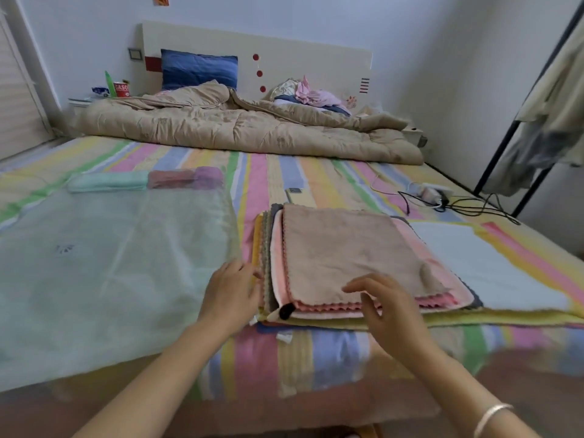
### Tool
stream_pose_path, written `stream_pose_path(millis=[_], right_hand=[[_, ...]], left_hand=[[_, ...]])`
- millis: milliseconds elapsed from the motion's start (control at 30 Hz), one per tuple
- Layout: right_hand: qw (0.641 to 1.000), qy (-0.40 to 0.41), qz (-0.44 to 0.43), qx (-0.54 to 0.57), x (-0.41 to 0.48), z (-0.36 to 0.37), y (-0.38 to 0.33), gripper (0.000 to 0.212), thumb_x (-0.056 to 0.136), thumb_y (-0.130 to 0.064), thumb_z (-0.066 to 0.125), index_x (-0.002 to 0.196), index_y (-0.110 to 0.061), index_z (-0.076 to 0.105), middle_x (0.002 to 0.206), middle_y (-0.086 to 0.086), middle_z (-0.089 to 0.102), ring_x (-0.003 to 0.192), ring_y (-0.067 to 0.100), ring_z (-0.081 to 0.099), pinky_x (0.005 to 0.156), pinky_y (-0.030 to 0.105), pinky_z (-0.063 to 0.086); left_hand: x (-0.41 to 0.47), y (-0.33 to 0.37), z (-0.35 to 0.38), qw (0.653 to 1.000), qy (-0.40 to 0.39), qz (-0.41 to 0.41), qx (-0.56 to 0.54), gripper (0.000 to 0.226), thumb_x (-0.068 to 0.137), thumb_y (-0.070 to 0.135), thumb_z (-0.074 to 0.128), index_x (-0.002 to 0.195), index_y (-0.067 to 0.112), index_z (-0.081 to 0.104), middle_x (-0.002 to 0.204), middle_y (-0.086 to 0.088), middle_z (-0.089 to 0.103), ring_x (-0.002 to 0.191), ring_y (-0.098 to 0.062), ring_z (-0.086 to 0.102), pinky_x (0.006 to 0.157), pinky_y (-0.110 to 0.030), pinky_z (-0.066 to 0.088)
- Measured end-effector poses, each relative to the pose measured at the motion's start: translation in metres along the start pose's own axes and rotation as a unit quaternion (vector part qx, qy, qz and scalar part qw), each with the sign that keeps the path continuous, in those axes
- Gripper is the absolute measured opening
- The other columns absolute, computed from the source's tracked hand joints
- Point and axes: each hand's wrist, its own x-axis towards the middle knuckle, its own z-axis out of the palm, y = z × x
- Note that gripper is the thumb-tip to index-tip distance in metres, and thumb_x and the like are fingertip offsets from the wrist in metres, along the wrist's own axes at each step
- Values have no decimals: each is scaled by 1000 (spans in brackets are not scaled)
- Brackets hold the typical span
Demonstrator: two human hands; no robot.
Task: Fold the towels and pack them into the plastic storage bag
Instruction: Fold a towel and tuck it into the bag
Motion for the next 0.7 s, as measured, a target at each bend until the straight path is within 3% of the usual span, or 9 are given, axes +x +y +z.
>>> stream_pose_path(millis=[67,133,233,300,400,500,700], right_hand=[[999,-3,29,-44,-4,-19,29,40,82,8,58,97,-27,69,102,-14,61,100,16,57,74,33,51],[994,-10,48,-94,-5,-34,54,42,81,8,57,100,-28,67,107,-13,61,104,18,55,73,37,51],[987,-19,63,-150,-5,-50,85,33,80,-2,66,103,-26,66,109,-11,63,108,17,54,75,30,47],[984,-41,47,-169,-4,-56,102,26,77,-11,75,99,-25,68,98,-9,65,95,18,58,69,26,43],[985,-106,36,-134,-1,-59,116,20,79,-37,75,97,-34,66,86,-17,62,79,8,60,62,25,48],[984,-150,27,-95,6,-61,126,35,74,-63,57,100,-40,65,88,-23,61,78,-1,59,64,19,51],[977,-195,-21,-83,25,-67,138,27,79,-58,58,93,-39,71,88,-24,67,78,-7,62,62,21,53]], left_hand=[[-1,40,6,995,12,68,-75,14,81,24,59,93,23,65,95,6,61,95,-19,57,80,-30,43],[1,72,12,989,-7,118,-89,18,79,35,58,91,23,64,93,8,62,93,-15,57,78,-28,42],[9,90,28,984,-30,163,-60,22,80,42,62,92,24,61,94,8,60,92,-13,54,77,-22,35],[15,88,37,981,-56,179,-42,26,79,47,59,91,25,60,93,9,59,91,-14,56,77,-25,41],[27,78,38,981,-96,152,-67,26,79,53,61,89,29,62,91,14,63,88,-7,58,74,-25,46],[42,72,32,975,-163,106,-106,37,70,65,59,86,33,66,88,20,66,85,4,60,75,-21,48],[66,62,27,928,-303,80,-203,8,75,37,75,76,30,71,91,17,70,88,0,67,81,-25,54]])
